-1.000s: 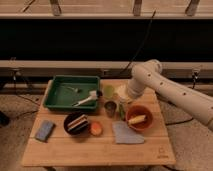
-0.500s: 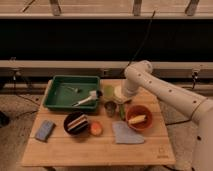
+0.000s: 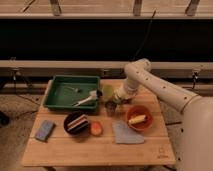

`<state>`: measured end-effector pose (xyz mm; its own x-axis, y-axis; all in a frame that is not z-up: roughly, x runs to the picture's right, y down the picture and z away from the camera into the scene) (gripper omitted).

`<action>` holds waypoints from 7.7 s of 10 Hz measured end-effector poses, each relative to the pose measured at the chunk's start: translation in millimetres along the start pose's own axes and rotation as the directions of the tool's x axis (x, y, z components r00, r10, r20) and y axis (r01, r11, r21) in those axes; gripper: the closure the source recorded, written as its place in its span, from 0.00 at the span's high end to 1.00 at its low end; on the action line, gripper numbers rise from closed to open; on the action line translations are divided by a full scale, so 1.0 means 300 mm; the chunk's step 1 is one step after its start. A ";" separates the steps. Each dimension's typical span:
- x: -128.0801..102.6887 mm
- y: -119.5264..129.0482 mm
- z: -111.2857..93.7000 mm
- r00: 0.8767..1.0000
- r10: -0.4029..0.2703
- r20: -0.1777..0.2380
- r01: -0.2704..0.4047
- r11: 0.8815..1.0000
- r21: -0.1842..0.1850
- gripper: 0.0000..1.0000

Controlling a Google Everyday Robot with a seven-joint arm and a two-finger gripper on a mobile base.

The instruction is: Stack cups into tray

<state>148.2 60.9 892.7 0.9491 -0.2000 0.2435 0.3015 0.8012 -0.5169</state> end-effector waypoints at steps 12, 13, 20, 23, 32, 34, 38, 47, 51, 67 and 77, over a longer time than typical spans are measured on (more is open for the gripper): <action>-0.074 0.121 -0.084 0.997 -0.074 -0.033 0.073 0.996 -0.047 0.80; -0.076 0.129 -0.085 0.997 -0.076 -0.031 0.075 0.996 -0.047 0.80; -0.086 0.160 -0.096 0.997 -0.074 -0.006 0.074 0.997 -0.036 0.80; -0.100 0.150 -0.072 0.997 -0.072 -0.003 0.072 0.997 -0.029 0.80; -0.066 0.088 -0.016 0.999 -0.005 0.042 0.005 1.000 0.010 0.12; -0.088 0.081 -0.017 0.997 0.001 0.075 -0.002 1.000 0.012 0.00; -0.213 0.066 0.003 0.991 -0.021 0.133 0.021 1.000 0.002 0.00; -0.147 0.044 0.016 0.995 0.016 0.094 -0.016 1.000 0.004 0.59; -0.103 0.036 0.023 0.995 0.044 0.085 -0.044 0.999 -0.003 0.80; -0.041 0.067 -0.270 0.993 0.015 0.118 -0.022 0.998 0.059 0.80; -0.283 0.216 -0.283 0.968 -0.106 0.229 0.083 0.991 0.109 0.80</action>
<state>95.1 81.9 768.8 0.8653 -0.1498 0.4784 0.3677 0.8382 -0.4026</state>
